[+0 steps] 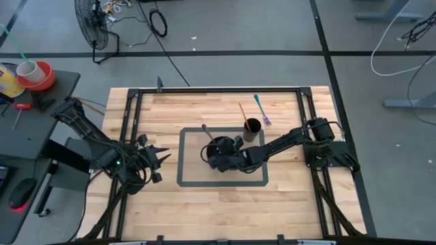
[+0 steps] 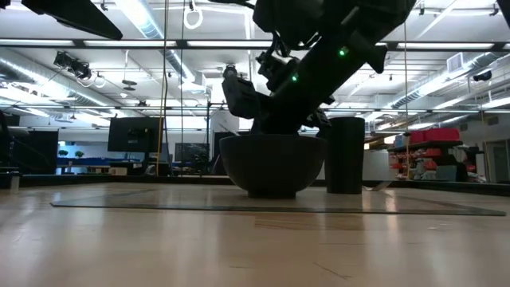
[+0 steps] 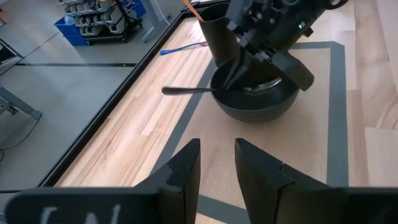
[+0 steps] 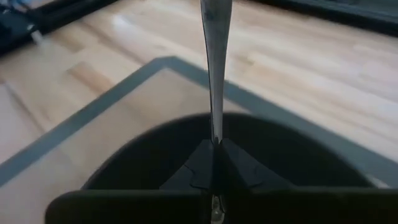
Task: Pick & Place Utensil
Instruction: Put the black spoon into the black bowl on the transparent mat, then put the blue fork into the black bowl on the transparent mat
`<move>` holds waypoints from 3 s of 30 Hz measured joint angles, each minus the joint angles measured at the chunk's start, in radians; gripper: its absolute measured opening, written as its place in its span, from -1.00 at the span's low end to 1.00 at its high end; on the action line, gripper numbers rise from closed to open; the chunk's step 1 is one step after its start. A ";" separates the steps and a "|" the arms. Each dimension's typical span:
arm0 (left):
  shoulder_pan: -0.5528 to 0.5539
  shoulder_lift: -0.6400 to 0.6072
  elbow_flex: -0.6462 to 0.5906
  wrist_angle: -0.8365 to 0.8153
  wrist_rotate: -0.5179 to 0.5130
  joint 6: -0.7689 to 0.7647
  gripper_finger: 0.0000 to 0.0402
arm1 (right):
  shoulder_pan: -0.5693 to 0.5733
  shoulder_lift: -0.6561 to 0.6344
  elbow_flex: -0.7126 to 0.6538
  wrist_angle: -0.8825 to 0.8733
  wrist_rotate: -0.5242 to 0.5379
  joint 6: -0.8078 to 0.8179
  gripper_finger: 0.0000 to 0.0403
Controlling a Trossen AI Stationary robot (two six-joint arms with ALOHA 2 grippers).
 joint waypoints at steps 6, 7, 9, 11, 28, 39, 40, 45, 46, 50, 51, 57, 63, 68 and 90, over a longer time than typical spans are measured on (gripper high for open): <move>0.000 0.000 0.000 0.000 0.000 0.000 -0.48 | -0.009 0.000 -0.001 -0.004 -0.081 -0.005 -0.90; 0.000 0.000 0.000 0.000 -0.001 0.000 -0.48 | -0.009 0.000 -0.001 -0.003 -0.080 -0.013 -0.90; 0.000 0.000 0.000 0.000 -0.001 -0.001 -0.48 | -0.012 0.000 -0.001 -0.005 -0.082 -0.034 -0.90; 0.000 0.000 0.000 0.001 -0.001 -0.003 -0.48 | -0.017 0.000 -0.001 -0.017 -0.090 -0.040 -0.90; 0.000 0.000 0.000 0.001 -0.002 -0.003 -0.48 | -0.016 -0.001 -0.001 -0.047 -0.147 -0.072 -0.90; 0.000 0.000 0.000 0.001 -0.001 -0.003 -0.48 | 0.009 -0.011 -0.001 -0.060 -0.154 -0.083 -0.90; 0.000 0.000 0.000 0.001 0.000 -0.003 -0.48 | 0.009 -0.011 -0.001 -0.062 -0.154 -0.083 -0.90; 0.000 0.000 0.000 0.003 0.000 -0.003 -0.48 | 0.009 -0.012 -0.001 -0.081 -0.160 -0.064 -0.88; 0.000 0.000 0.000 0.003 0.000 -0.003 -0.48 | 0.009 -0.012 -0.001 -0.082 -0.160 -0.064 -0.87; 0.000 0.000 0.000 0.004 0.000 -0.003 -0.48 | 0.010 -0.012 -0.001 -0.098 -0.175 -0.064 -0.77; 0.000 0.000 0.000 0.004 0.000 -0.003 -0.48 | 0.010 -0.012 -0.001 -0.104 -0.177 -0.064 -0.74; 0.000 0.000 0.000 0.003 0.000 -0.003 -0.48 | 0.010 -0.012 -0.001 -0.135 -0.173 -0.056 -0.59; 0.000 0.000 0.000 0.003 0.000 -0.003 -0.48 | 0.010 -0.051 -0.001 -0.150 -0.213 -0.056 -0.48; 0.000 0.000 0.000 0.003 0.000 -0.003 -0.48 | 0.010 -0.120 -0.001 -0.198 -0.213 -0.052 -0.38; 0.000 0.000 -0.001 0.012 -0.003 -0.003 -0.48 | 0.089 -0.729 0.000 -0.283 0.073 -0.233 -0.21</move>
